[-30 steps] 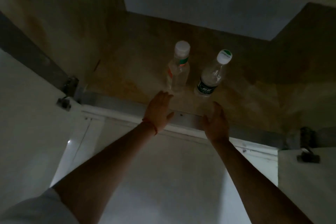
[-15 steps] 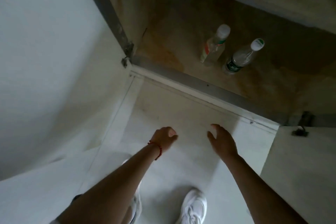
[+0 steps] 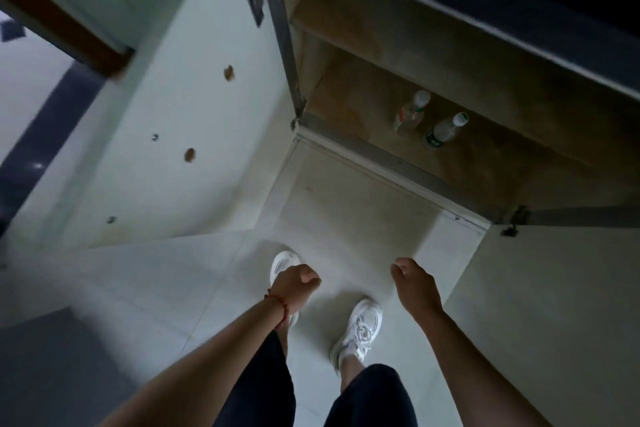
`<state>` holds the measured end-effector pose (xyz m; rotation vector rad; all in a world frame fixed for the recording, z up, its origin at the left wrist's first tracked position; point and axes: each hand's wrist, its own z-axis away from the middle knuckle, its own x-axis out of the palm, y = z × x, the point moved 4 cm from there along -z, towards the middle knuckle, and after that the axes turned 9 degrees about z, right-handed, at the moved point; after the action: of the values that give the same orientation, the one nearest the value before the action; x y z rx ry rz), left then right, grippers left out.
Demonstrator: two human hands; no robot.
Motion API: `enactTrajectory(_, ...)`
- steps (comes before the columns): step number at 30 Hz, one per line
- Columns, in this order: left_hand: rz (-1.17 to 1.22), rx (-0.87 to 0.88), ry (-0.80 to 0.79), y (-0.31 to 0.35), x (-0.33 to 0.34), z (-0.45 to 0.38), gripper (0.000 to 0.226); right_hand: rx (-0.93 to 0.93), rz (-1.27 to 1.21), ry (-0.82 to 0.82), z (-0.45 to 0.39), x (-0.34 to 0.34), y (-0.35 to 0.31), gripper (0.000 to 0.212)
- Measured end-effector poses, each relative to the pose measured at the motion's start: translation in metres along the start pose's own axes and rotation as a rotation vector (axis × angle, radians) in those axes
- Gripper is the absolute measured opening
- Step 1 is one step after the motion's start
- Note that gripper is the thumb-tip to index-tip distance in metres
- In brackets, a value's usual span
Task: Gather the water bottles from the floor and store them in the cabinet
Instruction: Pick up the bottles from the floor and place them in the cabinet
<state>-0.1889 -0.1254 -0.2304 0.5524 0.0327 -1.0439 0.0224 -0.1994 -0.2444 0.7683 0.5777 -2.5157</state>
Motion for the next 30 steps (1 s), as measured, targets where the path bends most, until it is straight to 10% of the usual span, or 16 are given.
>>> enactTrajectory(17,0.602,-0.058,0.421,-0.065,-0.059,0.239,0.015,-0.221,0.123,-0.065,0.192,-0.075,-0.043,0.039)
enactTrajectory(30,1.105,-0.176,0.717,-0.200,-0.057,0.346,0.018,-0.478,0.420,-0.232,0.247,0.000,-0.149,0.036)
